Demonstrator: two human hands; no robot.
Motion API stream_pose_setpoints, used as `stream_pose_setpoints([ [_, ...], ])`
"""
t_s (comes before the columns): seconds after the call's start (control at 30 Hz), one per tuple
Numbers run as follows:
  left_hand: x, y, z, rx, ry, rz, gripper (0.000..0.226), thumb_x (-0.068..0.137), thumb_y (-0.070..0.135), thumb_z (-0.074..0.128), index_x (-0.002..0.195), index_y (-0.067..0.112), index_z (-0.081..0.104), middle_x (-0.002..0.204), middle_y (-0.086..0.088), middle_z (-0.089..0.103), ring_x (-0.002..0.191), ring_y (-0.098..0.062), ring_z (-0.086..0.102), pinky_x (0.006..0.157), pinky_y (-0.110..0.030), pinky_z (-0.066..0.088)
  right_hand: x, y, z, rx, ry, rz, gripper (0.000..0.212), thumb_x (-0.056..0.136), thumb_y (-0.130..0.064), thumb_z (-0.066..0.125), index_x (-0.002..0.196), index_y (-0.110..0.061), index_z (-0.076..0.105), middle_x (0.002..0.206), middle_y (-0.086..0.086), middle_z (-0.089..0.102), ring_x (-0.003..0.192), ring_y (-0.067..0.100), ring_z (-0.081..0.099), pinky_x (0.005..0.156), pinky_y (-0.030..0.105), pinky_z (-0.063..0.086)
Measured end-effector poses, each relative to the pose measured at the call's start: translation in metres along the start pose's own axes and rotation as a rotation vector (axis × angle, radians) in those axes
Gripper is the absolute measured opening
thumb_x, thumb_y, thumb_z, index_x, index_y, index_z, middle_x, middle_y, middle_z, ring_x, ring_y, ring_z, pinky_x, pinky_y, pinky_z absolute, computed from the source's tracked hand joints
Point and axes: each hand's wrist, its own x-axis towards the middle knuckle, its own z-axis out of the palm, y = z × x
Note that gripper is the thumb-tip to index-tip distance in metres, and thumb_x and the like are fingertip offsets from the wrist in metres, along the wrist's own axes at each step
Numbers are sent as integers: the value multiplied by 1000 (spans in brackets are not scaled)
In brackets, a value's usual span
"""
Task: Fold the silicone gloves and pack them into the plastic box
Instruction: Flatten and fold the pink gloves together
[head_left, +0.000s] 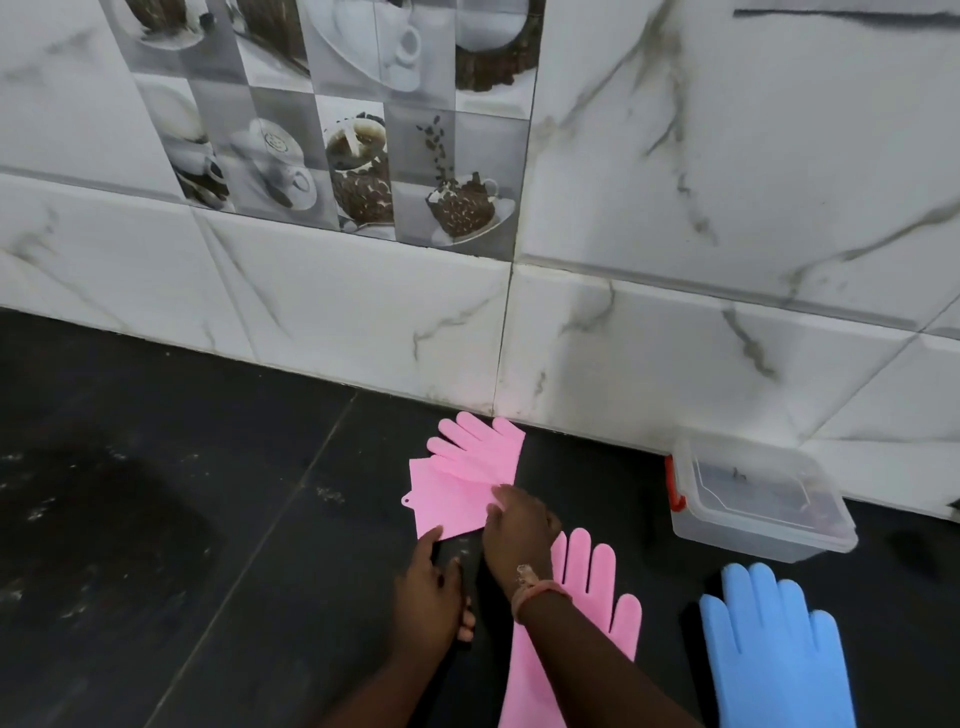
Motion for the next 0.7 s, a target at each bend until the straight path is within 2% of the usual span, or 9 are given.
stream_pose_setpoints([
  [0.07,1,1,2,-55,34,-10,44,105,23,56,147,32,47,59,-13,69,43,-24,67,43,-37,60,6,-16,-17,336,105,61,23,94,-16,61,114,-21,72,116,-4,72,114,13,63,104,30,44],
  [0.17,1,6,1,-198,65,-18,43,105,29,56,146,40,47,61,-12,67,43,-23,61,40,-32,53,7,-41,-59,885,214,136,20,86,-8,73,89,-28,77,85,-11,77,83,0,69,80,19,53],
  [0.27,-2,9,-6,-382,93,-31,44,106,19,51,142,45,48,65,-12,65,46,-22,55,39,-31,47,-3,-49,-101,1186,207,138,11,83,-7,76,92,-13,78,89,1,78,83,12,70,77,27,58],
  [0.33,-7,10,-10,-506,181,-50,43,102,6,48,131,35,59,65,-12,65,44,-17,53,37,-28,43,-17,-47,-124,1231,184,104,15,83,-10,76,97,-12,75,93,2,77,84,11,70,74,24,58],
  [0.43,-29,18,-4,-555,234,-19,35,98,0,47,104,21,75,63,-10,59,40,-10,46,35,-22,36,-39,-35,-145,1268,163,166,15,86,-10,73,101,-9,71,93,4,75,83,13,67,70,23,56],
  [0.5,-48,30,5,-510,158,4,36,99,0,49,86,19,77,62,-4,60,44,-9,47,38,-23,36,-54,-26,-157,1245,198,220,12,87,-7,71,99,-7,72,93,6,74,86,19,65,75,27,53],
  [0.57,-59,41,12,-463,83,18,34,98,-1,51,83,15,76,64,0,63,49,-9,49,43,-25,38,-62,-17,-170,1007,272,154,11,88,-8,70,94,-16,74,93,-1,75,88,13,67,77,23,50],
  [0.63,-70,60,14,-484,-14,-1,25,98,3,52,89,11,75,70,-1,65,52,-9,51,48,-25,42,-72,-16,-187,658,311,8,15,89,-12,68,92,-26,73,91,-12,72,86,-2,64,76,15,45],
  [0.7,-78,75,19,-587,-223,-93,20,99,19,57,95,7,73,79,-7,67,58,-13,59,56,-26,48,-83,-20,-193,341,238,-149,18,91,-13,62,94,-29,69,93,-17,68,85,-7,60,74,8,41],
])
